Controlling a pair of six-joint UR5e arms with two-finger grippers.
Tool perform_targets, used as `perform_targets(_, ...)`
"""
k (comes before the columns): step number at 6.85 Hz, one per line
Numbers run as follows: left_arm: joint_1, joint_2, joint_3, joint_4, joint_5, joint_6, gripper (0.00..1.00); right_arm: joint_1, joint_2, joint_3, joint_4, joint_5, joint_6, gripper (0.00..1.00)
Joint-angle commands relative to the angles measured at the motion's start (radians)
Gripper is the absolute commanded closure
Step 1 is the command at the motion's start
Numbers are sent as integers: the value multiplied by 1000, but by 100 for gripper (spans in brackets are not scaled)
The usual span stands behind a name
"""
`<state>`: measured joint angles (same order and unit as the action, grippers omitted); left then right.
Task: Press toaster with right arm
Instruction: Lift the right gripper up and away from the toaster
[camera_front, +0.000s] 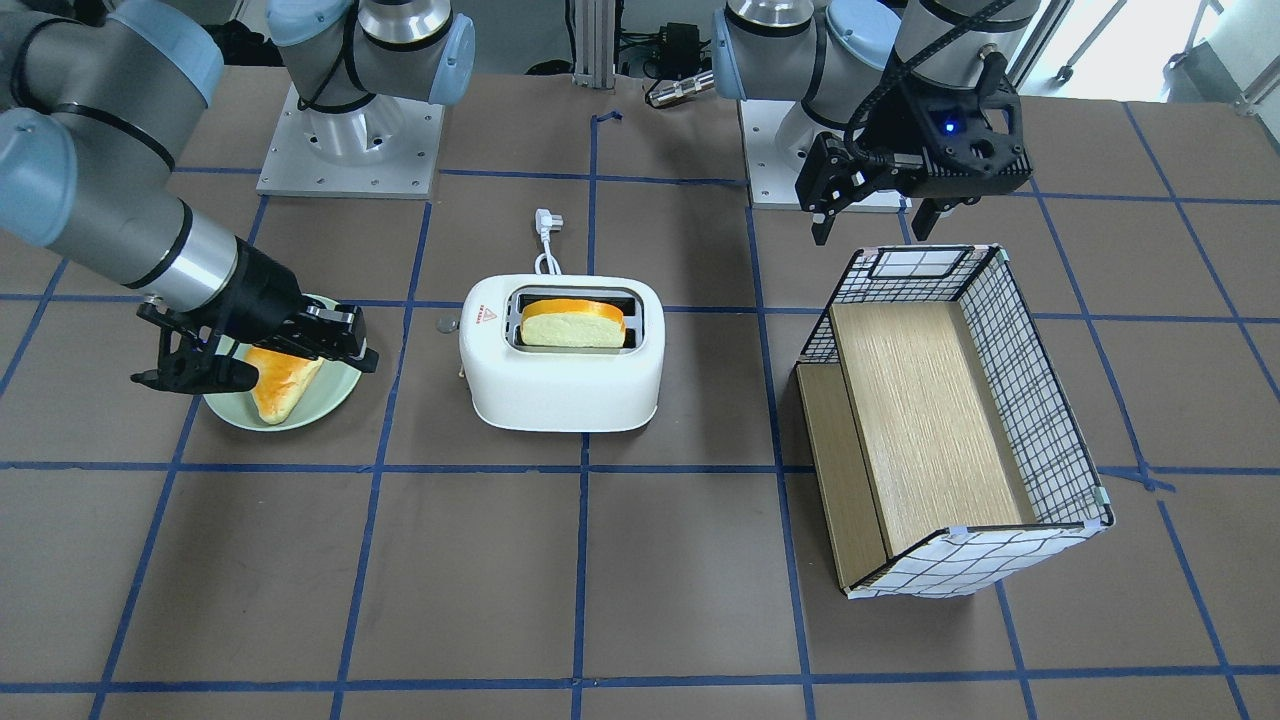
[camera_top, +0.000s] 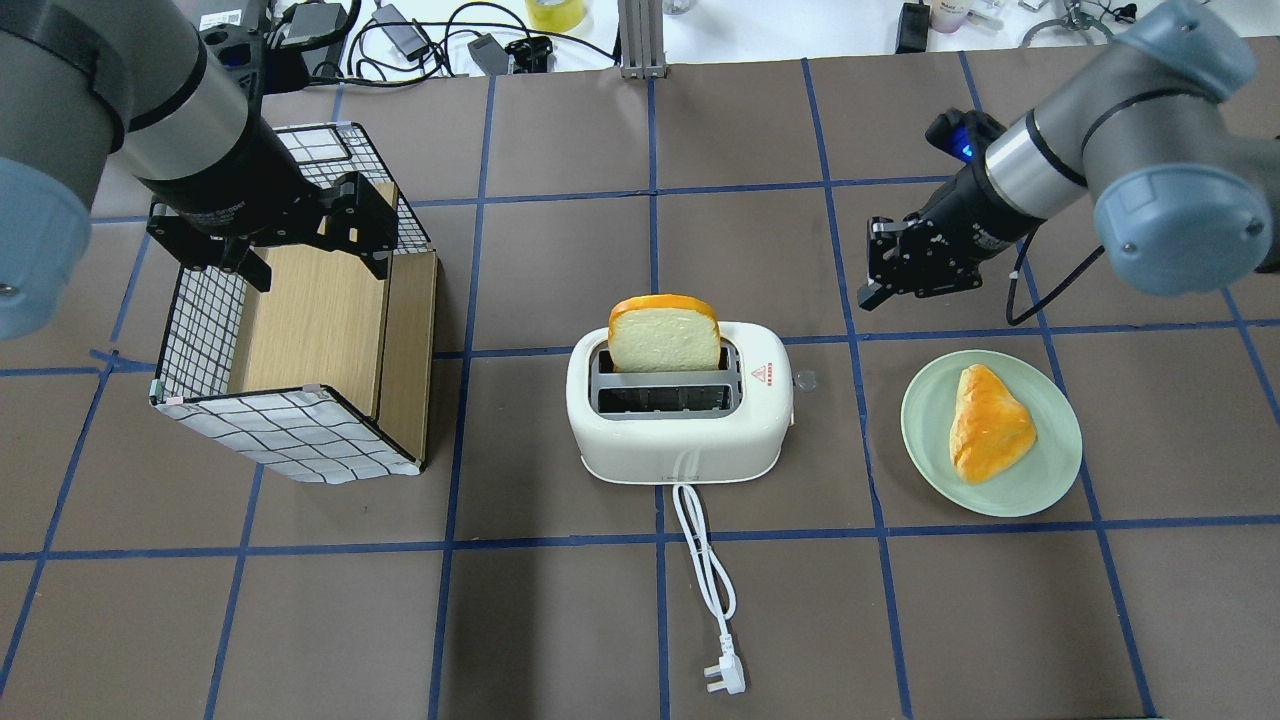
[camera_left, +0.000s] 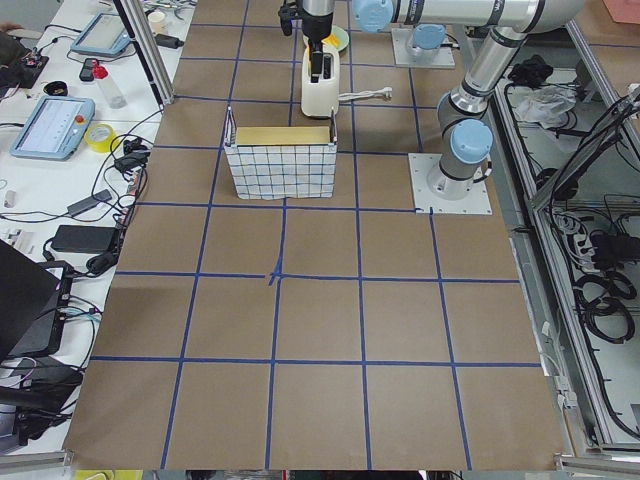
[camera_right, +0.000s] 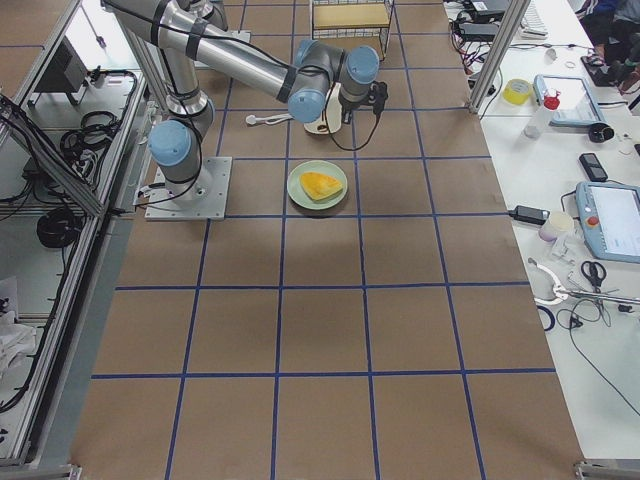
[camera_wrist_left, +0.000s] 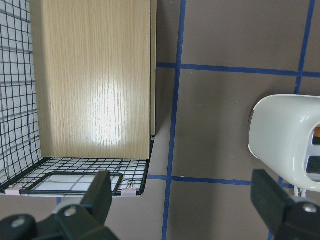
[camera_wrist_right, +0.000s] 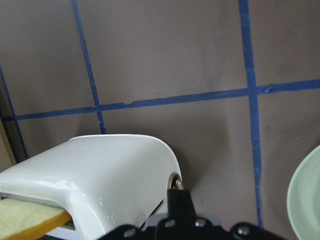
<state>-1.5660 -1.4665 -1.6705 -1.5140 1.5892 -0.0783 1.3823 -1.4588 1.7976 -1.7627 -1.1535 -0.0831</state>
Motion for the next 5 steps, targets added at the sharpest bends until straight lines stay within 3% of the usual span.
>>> perform_targets(1, 0, 0, 0, 0, 0, 0, 0, 56, -2, -218, 173, -163, 57, 100)
perform_targets(4, 0, 0, 0, 0, -2, 0, 0, 174, -8, -346, 206, -354, 237, 100)
perform_targets(5, 0, 0, 0, 0, 0, 0, 0, 208, -18, -360, 206, -373, 338, 100)
